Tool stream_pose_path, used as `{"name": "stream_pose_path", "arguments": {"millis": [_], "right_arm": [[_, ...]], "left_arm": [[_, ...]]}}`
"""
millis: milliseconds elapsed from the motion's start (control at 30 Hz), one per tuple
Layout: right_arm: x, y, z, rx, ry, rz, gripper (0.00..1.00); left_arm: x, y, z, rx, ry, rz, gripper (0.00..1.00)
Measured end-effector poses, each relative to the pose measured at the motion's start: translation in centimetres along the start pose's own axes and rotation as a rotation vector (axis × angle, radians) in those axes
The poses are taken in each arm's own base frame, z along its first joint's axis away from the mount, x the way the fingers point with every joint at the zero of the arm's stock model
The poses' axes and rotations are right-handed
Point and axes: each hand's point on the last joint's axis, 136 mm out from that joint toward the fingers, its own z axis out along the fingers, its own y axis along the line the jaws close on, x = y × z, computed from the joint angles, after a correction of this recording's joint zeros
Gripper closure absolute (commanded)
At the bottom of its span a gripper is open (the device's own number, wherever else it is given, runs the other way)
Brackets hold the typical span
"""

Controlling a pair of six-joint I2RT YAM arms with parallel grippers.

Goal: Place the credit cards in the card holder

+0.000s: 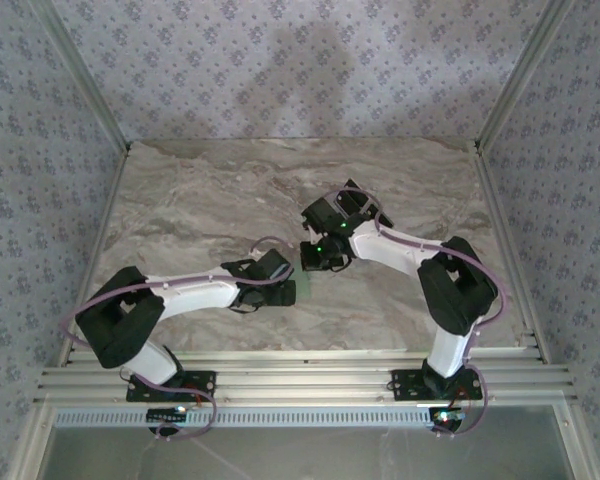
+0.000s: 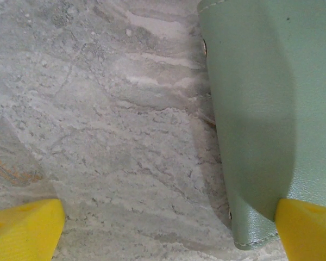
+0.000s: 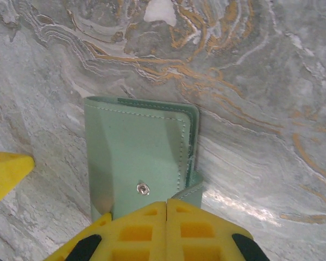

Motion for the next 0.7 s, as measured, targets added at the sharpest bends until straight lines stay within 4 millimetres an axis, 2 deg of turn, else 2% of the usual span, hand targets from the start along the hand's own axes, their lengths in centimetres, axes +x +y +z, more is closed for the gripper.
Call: {"name": "stream_pose_path", "arguments": {"millis": [700], "right_arm": [[0.5, 0.9, 2.5, 0.017, 0.047, -0.025, 1.0]], "left_arm": [[0.0, 0.0, 0.1, -0.001, -0.002, -0.002, 0.01]]}}
